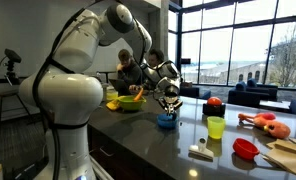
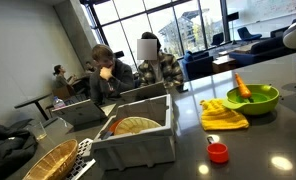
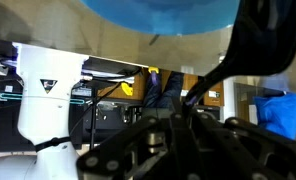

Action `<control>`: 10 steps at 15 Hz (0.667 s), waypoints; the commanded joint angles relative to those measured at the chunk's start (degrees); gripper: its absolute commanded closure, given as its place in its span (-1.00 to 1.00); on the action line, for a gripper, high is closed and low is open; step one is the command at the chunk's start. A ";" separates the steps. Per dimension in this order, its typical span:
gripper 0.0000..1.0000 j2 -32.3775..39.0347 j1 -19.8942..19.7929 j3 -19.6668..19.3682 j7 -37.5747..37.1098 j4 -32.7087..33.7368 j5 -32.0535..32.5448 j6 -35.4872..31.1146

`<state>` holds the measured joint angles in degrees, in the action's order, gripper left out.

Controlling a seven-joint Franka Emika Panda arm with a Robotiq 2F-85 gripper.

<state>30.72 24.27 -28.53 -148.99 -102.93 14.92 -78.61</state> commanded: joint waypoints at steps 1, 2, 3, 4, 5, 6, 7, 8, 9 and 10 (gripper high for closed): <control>0.98 0.68 -0.23 0.63 0.01 -0.40 -1.38 -1.44; 0.98 0.81 -0.22 0.73 0.08 -0.47 -1.46 -1.50; 0.98 1.02 -0.24 0.85 0.13 -0.53 -1.56 -1.74; 0.98 1.16 -0.19 0.93 0.09 -0.58 -1.59 -1.88; 0.98 1.22 -0.13 1.01 0.14 -0.59 -1.56 -1.89; 0.98 1.28 -0.11 1.12 0.16 -0.62 -1.52 -1.97; 0.98 1.31 -0.09 1.26 0.23 -0.64 -1.56 -2.05; 0.98 1.37 -0.06 1.40 0.26 -0.67 -1.53 -2.16; 0.98 1.30 -0.04 1.60 0.50 -0.68 -1.54 -2.25; 0.98 1.23 -0.04 1.82 0.73 -0.70 -1.58 -2.36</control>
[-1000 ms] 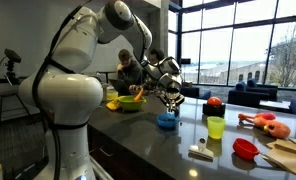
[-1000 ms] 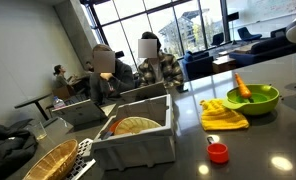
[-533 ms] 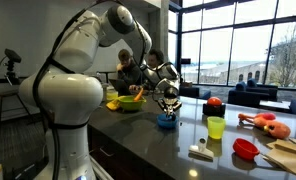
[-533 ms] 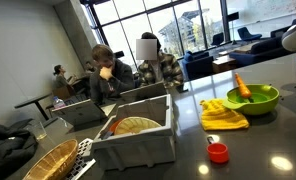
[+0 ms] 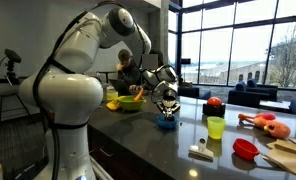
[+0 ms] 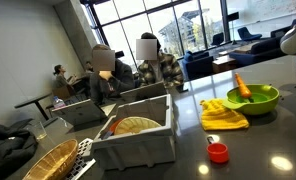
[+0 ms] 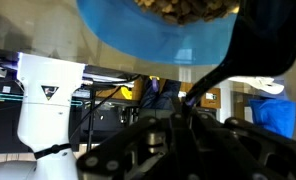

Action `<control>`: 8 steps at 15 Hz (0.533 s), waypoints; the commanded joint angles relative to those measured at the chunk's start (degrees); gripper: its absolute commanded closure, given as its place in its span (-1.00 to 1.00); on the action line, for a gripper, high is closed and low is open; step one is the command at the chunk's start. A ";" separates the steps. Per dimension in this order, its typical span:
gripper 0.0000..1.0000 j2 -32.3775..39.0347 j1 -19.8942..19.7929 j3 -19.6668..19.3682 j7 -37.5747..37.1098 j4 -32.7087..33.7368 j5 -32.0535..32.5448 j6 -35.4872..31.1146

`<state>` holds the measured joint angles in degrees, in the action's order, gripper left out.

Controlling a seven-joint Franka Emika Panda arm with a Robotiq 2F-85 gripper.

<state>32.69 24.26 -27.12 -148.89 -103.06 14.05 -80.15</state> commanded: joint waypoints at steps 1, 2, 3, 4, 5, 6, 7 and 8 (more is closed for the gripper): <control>0.98 -0.70 0.08 0.61 0.74 -0.48 -0.51 -0.88; 0.98 -0.69 0.12 0.82 0.82 -0.41 -0.46 -0.93; 0.98 -0.61 0.14 1.05 0.88 -0.33 -0.38 -1.05; 0.98 -2.20 -6.32 8.70 -1.73 0.05 2.45 -0.18; 0.98 -0.66 -0.92 2.79 0.88 -0.06 0.35 -0.98; 0.98 -0.85 -1.85 4.10 1.01 0.03 0.44 -1.05; 0.98 -2.23 -7.67 10.77 -0.94 0.34 2.78 -0.06; 0.98 -2.21 -8.55 11.71 -0.47 0.46 2.76 -0.18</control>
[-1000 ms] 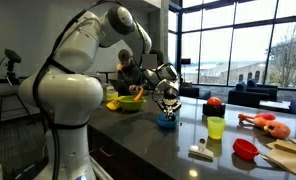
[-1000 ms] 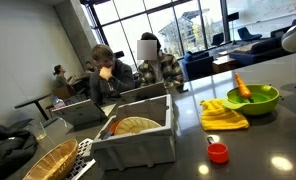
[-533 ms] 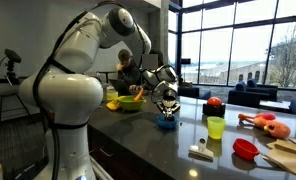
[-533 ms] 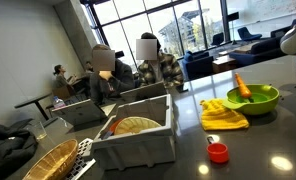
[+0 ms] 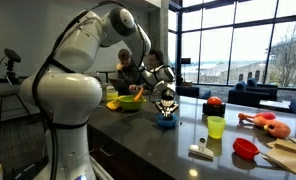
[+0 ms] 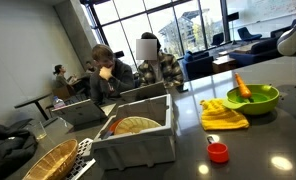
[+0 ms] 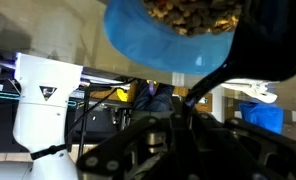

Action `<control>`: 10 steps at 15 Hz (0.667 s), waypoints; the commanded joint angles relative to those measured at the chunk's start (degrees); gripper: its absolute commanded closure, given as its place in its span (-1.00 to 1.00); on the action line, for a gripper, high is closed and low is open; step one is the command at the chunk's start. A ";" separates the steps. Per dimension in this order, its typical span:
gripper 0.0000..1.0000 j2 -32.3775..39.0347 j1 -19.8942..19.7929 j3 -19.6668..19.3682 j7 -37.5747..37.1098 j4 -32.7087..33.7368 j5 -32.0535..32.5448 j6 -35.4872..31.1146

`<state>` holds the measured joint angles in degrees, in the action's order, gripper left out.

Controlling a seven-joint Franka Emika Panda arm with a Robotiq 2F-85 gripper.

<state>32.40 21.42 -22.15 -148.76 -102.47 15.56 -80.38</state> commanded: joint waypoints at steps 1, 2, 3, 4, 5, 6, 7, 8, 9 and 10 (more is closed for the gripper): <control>0.98 -2.03 -7.05 8.22 -0.10 -0.08 1.45 0.06; 0.98 -2.13 -8.45 9.78 0.30 0.15 1.21 0.19; 0.98 -2.38 -9.68 10.95 0.86 0.18 0.88 0.37; 0.98 -2.49 -10.98 11.93 1.48 0.22 0.62 0.22; 0.98 -2.65 -11.98 12.72 2.14 0.29 0.51 0.25; 0.98 -2.82 -12.81 13.34 2.79 0.35 0.40 0.35; 0.98 -2.89 -13.60 13.82 3.25 0.36 0.32 0.17; 0.98 -3.05 -14.24 14.17 3.88 0.48 0.27 0.31; 0.98 -3.22 -14.79 14.44 4.46 0.54 0.34 0.49; 0.98 -3.37 -15.35 14.65 5.33 0.58 0.25 0.53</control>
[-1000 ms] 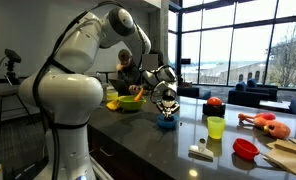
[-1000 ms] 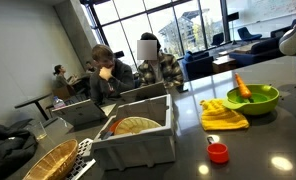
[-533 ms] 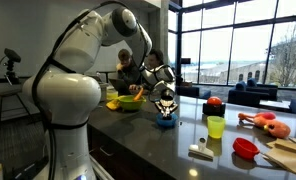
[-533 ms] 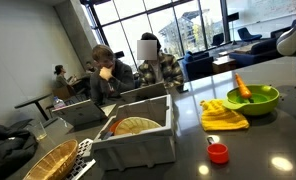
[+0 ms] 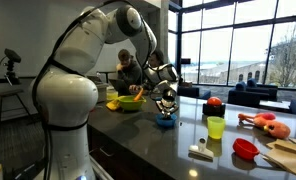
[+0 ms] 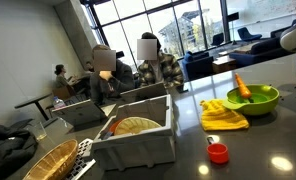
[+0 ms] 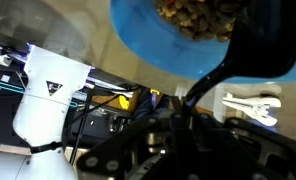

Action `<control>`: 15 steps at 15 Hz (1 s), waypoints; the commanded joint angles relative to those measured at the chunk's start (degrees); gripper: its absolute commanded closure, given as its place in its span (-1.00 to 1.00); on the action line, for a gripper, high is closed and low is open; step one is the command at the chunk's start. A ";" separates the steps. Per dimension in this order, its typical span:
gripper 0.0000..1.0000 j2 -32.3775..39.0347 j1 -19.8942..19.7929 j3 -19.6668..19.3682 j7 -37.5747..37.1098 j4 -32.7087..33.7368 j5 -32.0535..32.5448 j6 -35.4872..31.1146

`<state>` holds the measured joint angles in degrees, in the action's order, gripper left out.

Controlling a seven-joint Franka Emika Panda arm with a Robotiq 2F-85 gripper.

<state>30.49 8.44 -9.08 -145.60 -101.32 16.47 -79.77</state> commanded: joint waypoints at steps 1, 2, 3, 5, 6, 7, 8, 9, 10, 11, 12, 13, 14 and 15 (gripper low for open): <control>0.98 -1.67 -2.90 1.69 3.14 -0.48 -0.73 0.30; 0.98 -1.66 -3.40 1.77 4.11 -0.43 -0.85 0.26; 0.98 -1.80 -3.87 1.81 5.22 -0.32 -1.12 0.47; 0.98 -1.76 -4.64 1.79 6.85 -0.18 -1.63 0.39; 0.98 -1.72 -4.91 1.75 7.54 -0.02 -1.88 0.71; 0.98 -1.59 -5.21 1.74 8.21 0.06 -2.23 0.72; 0.98 -1.54 -5.44 1.70 8.83 0.14 -2.44 0.79; 0.98 -1.50 -5.61 1.66 9.26 0.23 -2.69 0.99; 0.98 -1.41 -5.83 1.67 9.93 0.26 -3.03 1.00; 0.98 -1.37 -5.94 1.62 10.25 0.33 -3.37 1.10; 0.98 -1.32 -6.06 1.59 10.75 0.43 -3.64 1.21; 0.98 -1.27 -6.12 1.55 10.95 0.48 -3.85 1.21; 0.98 -1.29 -6.15 1.51 11.20 0.52 -4.01 1.29; 0.98 -1.38 -6.12 1.47 11.31 0.52 -4.12 1.33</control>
<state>30.30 3.28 -8.16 -135.55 -100.91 13.42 -79.49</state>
